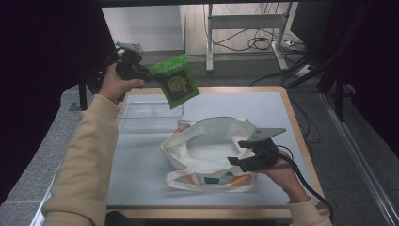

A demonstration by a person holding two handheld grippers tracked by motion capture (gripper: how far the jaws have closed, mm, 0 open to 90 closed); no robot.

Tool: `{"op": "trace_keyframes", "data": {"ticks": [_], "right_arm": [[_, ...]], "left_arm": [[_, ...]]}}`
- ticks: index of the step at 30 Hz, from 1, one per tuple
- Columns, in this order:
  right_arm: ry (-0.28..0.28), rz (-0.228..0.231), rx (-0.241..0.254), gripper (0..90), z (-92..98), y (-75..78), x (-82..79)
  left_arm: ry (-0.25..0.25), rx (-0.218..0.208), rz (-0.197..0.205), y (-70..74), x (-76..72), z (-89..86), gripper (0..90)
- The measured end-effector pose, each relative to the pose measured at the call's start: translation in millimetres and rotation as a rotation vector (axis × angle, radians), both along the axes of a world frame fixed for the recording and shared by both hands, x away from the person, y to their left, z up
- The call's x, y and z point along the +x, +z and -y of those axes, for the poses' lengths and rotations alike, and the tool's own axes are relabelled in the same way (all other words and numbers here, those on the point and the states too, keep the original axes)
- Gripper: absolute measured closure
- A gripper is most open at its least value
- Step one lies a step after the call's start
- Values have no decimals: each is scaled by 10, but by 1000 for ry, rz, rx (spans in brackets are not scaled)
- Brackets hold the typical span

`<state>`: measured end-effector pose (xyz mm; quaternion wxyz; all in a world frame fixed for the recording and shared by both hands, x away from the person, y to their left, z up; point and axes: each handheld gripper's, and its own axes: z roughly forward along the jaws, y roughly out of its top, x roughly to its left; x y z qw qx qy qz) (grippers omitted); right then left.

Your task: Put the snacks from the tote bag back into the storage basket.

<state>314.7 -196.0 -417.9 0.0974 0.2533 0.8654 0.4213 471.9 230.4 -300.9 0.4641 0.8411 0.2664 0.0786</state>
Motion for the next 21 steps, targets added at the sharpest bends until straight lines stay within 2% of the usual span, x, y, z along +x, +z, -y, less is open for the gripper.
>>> {"op": "trace_keyframes", "data": {"ticks": [10, 21], "right_arm": [[4, -4, -8, 269, -39, -19, 19], [3, -6, -11, 270, -31, -34, 28]], "left_arm": [[50, 11, -15, -85, 140, -162, 759], [60, 39, -34, -208, 207, -238, 759]]}}
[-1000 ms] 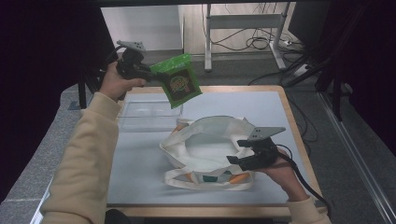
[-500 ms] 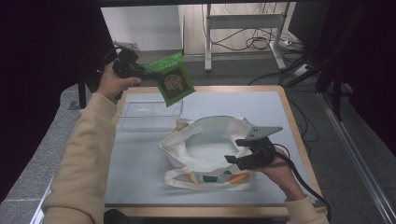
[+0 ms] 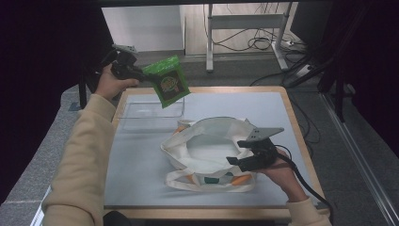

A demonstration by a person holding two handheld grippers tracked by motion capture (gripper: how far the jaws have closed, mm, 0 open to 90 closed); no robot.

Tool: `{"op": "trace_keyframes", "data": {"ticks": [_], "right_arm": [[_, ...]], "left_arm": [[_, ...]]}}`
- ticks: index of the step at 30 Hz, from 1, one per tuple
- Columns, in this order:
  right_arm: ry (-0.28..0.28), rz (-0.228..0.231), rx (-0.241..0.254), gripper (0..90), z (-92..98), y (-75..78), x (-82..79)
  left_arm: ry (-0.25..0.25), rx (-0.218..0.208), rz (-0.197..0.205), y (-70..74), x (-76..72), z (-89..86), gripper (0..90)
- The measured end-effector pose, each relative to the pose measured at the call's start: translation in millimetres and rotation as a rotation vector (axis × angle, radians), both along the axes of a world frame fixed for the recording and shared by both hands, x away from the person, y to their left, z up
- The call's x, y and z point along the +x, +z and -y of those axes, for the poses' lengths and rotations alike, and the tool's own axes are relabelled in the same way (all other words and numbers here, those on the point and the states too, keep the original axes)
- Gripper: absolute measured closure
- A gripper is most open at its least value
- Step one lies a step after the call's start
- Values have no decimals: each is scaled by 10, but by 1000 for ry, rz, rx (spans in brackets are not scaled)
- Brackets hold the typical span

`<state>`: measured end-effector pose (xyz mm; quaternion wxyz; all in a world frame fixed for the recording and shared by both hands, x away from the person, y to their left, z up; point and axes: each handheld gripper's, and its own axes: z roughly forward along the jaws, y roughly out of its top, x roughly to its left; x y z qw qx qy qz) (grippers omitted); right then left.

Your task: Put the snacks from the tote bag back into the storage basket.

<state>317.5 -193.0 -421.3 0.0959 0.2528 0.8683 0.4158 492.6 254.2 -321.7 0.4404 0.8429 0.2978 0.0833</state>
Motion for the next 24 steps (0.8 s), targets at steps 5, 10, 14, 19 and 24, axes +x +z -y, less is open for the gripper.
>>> {"op": "trace_keyframes", "data": {"ticks": [5, 10, 14, 19, 24], "right_arm": [[0, -6, -2, 270, -11, -13, 3], [9, -7, -1, 269, -21, -21, 2], [11, -9, -3, 270, -25, -29, 8], [8, -7, -5, 269, -14, -33, 5], [2, -17, -9, 269, -12, -59, 19]], "left_arm": [[20, 2, -23, -84, 73, -29, 759], [38, -6, -41, -178, 195, -55, 759], [51, 14, -54, -184, 318, -72, 759], [47, 8, -52, -206, 422, -97, 759], [57, 29, -73, -337, 502, -147, 759]]}}
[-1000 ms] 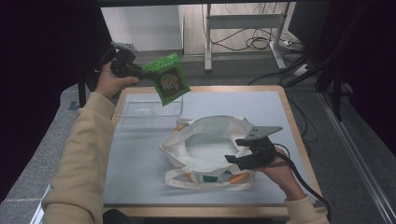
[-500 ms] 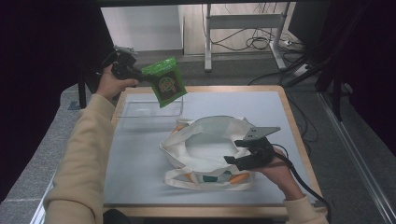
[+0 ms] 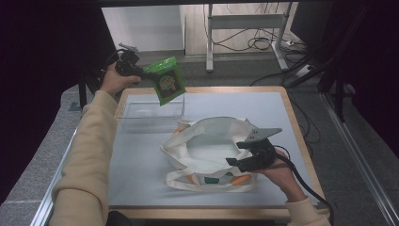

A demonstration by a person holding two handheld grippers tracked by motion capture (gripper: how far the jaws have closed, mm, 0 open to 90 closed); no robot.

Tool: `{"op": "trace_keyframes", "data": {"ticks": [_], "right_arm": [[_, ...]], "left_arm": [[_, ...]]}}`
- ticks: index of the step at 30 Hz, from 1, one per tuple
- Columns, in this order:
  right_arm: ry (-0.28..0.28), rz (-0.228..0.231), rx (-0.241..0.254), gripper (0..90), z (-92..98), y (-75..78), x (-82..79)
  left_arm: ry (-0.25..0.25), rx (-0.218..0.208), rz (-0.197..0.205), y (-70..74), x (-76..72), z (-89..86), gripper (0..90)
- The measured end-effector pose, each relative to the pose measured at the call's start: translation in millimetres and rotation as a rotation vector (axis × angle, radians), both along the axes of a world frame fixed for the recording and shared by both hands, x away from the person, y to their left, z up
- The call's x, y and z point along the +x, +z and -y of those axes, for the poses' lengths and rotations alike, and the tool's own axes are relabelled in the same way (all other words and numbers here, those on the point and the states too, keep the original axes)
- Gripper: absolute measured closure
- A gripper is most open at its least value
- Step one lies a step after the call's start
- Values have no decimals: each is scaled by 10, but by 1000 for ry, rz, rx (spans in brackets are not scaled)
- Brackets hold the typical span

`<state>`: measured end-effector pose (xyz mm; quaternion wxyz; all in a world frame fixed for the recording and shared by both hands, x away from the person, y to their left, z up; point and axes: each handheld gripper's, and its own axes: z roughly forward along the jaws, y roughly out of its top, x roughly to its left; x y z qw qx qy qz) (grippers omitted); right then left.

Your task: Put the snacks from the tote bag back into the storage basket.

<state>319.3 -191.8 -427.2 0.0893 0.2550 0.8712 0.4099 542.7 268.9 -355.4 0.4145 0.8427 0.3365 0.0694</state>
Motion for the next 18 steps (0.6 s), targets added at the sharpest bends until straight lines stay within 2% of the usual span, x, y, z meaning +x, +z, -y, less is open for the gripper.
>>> {"op": "trace_keyframes", "data": {"ticks": [2, 8, 18], "right_arm": [[-3, -3, -2, 269, 0, -10, 6], [-7, -14, -10, 269, -15, -41, 19], [-5, -16, -13, 267, -18, -62, 26]], "left_arm": [[10, -5, -3, -40, 16, -25, 759], [19, 20, -17, -175, 64, -83, 759], [12, 51, -27, -376, 132, -31, 759]]}}
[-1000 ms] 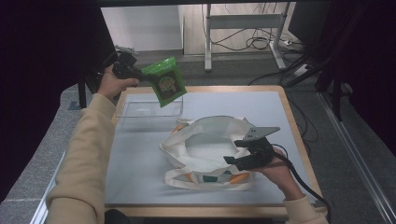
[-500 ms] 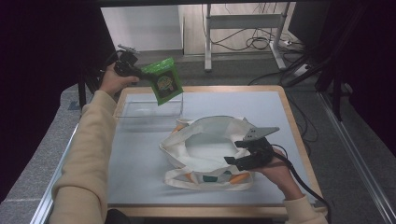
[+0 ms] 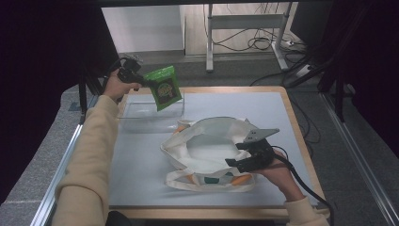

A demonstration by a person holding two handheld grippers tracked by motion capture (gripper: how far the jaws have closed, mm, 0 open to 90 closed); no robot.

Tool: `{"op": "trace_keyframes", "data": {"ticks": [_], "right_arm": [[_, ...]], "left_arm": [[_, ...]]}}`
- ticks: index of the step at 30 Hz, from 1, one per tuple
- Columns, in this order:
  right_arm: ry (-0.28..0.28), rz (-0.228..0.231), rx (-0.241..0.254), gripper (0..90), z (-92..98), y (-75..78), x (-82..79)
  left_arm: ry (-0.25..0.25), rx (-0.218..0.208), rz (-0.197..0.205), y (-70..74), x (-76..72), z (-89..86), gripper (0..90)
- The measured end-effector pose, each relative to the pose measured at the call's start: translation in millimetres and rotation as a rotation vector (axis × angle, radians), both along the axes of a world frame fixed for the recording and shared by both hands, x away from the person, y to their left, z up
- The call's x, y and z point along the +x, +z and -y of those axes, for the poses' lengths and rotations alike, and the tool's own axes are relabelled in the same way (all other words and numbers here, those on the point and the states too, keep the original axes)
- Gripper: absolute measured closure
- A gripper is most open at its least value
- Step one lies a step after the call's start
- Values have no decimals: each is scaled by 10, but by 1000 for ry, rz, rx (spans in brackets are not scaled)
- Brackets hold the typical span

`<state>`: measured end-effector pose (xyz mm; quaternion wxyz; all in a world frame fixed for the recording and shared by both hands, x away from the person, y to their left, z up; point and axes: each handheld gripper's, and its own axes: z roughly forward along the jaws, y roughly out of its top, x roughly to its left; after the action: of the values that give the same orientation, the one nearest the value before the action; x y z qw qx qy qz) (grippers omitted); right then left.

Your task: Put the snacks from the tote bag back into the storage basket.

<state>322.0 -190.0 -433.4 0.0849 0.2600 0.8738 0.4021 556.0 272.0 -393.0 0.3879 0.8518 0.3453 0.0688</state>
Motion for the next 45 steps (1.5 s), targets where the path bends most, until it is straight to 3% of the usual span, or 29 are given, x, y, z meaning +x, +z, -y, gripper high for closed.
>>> {"op": "trace_keyframes", "data": {"ticks": [6, 13, 16, 23, 28, 33, 41, 43, 44, 45], "right_arm": [[-5, 11, -3, 267, -4, -5, 8], [-3, 10, -2, 267, 3, 0, 9], [-2, 10, -4, 267, 4, -3, 8], [-5, 2, -6, 267, 7, -25, 26], [-5, -4, -9, 267, -11, -44, 29], [-2, -8, -15, 267, -22, -62, 35], [-2, -17, -15, 267, -17, -80, 52], [-1, -18, -19, 267, -22, -84, 49], [-3, -21, -21, 267, -23, -84, 47], [-1, -20, -21, 267, -23, -85, 45]], "left_arm": [[8, 8, -10, -65, 59, 39, 759], [-1, 55, -30, -168, 132, 109, 760], [8, 39, -33, -181, 150, 68, 762], [13, 49, -33, -194, 135, -20, 761], [-1, 91, -41, -304, 177, 82, 761], [2, 93, -48, -380, 246, 196, 759], [70, 100, -3, -423, 318, 230, 703], [93, 109, 32, -430, 315, 236, 633], [135, 111, 85, -416, 303, 243, 543], [149, 87, 88, -392, 300, 228, 451]]}}
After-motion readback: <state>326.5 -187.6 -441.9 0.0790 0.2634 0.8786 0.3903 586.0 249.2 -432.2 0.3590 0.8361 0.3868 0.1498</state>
